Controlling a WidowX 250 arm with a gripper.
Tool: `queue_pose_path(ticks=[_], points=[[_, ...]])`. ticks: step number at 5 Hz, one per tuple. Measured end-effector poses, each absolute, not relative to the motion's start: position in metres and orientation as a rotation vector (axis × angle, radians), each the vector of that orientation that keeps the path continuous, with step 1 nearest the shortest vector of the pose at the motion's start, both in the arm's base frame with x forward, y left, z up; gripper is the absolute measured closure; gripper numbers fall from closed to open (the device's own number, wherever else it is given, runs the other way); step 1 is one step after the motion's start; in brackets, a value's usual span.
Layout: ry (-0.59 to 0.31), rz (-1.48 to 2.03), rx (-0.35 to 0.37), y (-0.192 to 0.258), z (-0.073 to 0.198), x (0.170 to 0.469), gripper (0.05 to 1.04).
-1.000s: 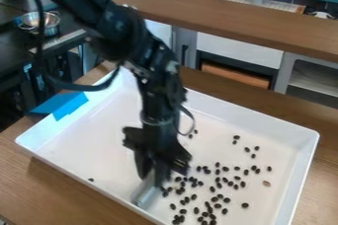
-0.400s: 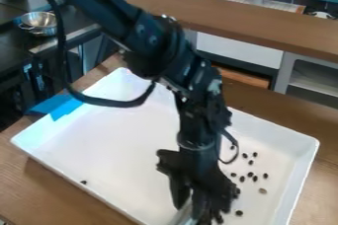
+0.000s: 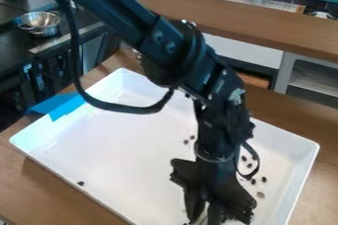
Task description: Sweep into pile
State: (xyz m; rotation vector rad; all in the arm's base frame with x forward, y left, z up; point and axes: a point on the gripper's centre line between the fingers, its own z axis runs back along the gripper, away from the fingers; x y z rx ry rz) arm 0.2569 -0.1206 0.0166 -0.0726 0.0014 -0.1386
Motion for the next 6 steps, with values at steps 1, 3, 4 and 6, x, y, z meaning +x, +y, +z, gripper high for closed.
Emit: queue_pose_path(ticks=[1,3,4,6], points=[[-0.001,-0.131,-0.096,-0.102,0.036,0.262,0.760],[-0.004,-0.175,-0.194,-0.023,0.104,0.284,0.760],[-0.028,-0.166,-0.215,0.015,0.122,0.293,0.760],[0.000,-0.101,-0.133,0.046,0.080,0.322,0.760]])
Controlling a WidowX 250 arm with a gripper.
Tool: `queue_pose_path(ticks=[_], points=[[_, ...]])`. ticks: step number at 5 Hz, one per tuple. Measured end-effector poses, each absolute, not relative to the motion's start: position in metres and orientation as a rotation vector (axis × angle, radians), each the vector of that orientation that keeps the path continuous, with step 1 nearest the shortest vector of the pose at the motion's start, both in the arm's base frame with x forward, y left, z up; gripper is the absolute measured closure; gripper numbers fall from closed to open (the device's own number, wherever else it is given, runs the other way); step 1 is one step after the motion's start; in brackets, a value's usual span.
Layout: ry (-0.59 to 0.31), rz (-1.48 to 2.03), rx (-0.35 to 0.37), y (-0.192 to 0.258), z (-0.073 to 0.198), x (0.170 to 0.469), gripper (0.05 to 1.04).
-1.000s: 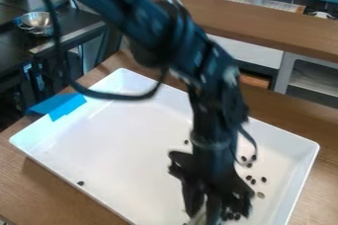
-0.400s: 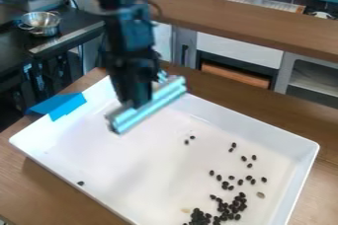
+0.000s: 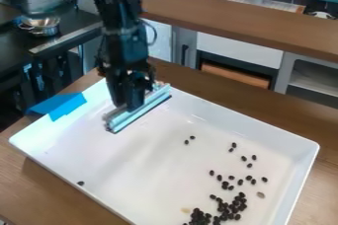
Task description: Sweep into pile
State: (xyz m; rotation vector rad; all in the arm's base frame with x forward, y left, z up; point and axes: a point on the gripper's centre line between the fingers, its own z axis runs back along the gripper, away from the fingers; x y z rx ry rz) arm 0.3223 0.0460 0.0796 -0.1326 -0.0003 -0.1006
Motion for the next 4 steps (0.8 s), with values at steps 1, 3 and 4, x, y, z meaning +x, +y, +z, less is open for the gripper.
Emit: queue_pose_path(ticks=[1,3,4], points=[[-0.004,-0.063,-0.083,0.054,0.060,0.332,0.760],[-0.014,-0.045,0.017,0.057,0.026,0.348,0.760],[-0.019,-0.042,0.028,0.047,0.023,0.351,0.759]])
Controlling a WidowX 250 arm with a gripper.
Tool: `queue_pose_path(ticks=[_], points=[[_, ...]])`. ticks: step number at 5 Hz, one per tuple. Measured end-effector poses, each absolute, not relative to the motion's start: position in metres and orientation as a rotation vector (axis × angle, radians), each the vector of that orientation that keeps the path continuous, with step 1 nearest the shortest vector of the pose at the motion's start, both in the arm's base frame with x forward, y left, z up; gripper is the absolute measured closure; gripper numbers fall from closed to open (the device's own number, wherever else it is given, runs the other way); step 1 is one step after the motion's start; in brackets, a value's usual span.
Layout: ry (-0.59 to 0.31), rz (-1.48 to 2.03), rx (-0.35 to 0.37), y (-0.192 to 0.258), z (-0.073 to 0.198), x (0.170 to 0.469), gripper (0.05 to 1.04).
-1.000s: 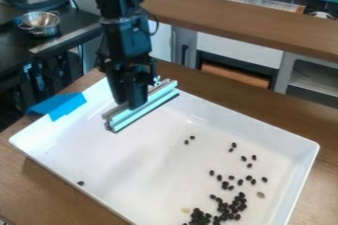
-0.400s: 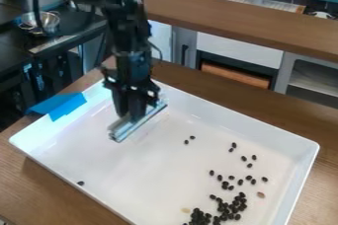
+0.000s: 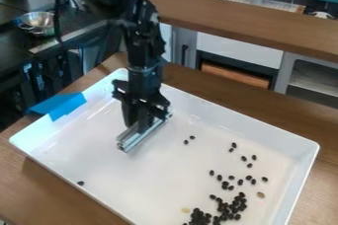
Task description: Sweep into pile
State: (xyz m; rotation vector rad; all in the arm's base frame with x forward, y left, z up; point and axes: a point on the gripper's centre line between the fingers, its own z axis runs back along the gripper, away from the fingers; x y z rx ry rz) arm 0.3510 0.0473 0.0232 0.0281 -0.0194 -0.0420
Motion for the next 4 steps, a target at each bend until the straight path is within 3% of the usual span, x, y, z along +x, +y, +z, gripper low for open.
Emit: queue_pose_path(ticks=[4], points=[[-0.028,-0.115,0.067,0.003,0.006,0.352,0.760]])
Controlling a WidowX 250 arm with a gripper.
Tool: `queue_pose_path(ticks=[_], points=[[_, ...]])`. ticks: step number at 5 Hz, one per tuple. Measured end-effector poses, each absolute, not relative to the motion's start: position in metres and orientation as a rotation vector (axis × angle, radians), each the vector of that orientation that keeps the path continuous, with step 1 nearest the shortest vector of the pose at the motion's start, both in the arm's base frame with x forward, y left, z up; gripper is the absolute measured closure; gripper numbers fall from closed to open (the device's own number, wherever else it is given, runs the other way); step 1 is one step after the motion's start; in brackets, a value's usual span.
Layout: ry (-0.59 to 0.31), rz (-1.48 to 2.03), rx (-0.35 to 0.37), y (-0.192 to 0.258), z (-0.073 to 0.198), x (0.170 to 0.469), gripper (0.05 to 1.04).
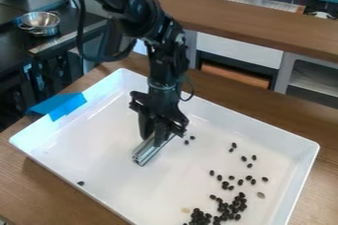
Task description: Sweep into pile
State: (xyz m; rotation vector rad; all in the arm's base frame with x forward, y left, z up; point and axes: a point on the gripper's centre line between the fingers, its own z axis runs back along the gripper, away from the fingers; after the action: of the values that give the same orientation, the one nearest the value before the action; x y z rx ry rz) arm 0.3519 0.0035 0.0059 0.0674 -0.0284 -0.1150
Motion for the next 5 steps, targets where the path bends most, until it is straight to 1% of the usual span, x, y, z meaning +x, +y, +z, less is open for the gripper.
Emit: queue_pose_path(ticks=[1,2,4,5], points=[[-0.023,-0.113,0.060,-0.009,0.006,0.351,0.760],[-0.001,-0.122,0.042,-0.034,0.006,0.353,0.760],[0.000,-0.096,0.042,-0.043,0.006,0.364,0.760],[-0.005,-0.150,0.032,-0.070,0.007,0.361,0.760]])
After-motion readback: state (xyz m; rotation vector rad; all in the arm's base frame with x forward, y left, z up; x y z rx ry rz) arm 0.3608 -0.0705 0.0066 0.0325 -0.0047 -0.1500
